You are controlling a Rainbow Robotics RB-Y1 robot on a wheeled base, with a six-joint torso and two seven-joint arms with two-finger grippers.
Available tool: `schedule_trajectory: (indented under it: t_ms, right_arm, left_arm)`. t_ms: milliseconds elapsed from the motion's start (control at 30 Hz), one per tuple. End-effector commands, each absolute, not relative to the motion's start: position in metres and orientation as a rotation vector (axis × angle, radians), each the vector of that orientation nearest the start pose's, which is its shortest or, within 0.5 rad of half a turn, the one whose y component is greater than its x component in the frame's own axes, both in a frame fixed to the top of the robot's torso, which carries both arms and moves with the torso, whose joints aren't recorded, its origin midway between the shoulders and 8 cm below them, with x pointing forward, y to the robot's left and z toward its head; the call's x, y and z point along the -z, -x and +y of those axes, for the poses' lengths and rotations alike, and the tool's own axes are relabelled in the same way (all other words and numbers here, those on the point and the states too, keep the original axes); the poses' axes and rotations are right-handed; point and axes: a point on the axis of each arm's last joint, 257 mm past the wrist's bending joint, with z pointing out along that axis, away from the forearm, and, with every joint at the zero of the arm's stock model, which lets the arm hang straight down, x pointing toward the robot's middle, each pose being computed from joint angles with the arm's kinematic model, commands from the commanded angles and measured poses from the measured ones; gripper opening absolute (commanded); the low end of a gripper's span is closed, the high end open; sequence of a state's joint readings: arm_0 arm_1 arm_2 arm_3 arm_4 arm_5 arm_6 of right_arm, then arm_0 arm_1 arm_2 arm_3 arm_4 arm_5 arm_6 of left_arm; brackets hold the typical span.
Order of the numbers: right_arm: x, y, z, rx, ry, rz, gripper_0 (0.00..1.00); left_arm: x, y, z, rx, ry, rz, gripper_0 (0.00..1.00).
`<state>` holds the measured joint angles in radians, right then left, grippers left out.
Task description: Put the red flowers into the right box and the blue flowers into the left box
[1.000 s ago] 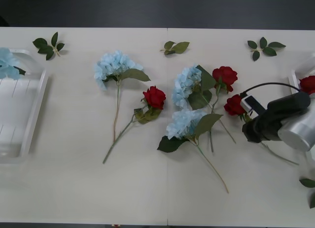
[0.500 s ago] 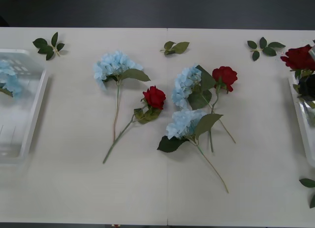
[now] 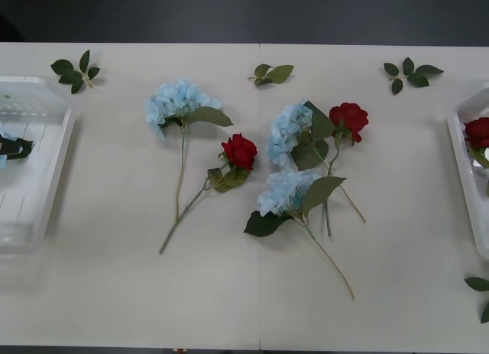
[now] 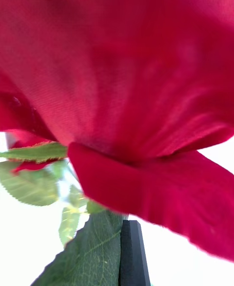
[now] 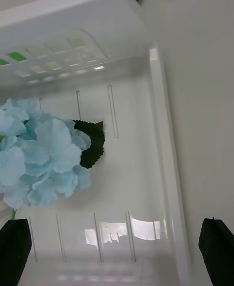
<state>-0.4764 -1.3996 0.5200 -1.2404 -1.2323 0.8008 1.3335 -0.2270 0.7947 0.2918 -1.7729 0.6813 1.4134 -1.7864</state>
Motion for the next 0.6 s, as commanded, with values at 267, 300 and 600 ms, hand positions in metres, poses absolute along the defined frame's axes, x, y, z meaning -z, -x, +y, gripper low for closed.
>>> schedule_trajectory:
  t_ms: [267, 300, 600]
  right_arm:
    - [0.221, -0.515, -0.634, 0.347, -0.329, 2.345, 0.00]
    - [0.223, -0.515, -0.637, 0.352, -0.340, 2.341, 0.00]
    - [0.235, -0.517, -0.651, 0.396, -0.385, 2.336, 0.10]
  left_arm:
    - [0.152, -0.487, 0.363, -0.195, -0.435, 2.340, 1.00]
    - [0.153, -0.487, 0.354, -0.181, -0.431, 2.342, 1.00]
    - [0.174, -0.491, 0.268, -0.055, -0.381, 2.353, 1.00]
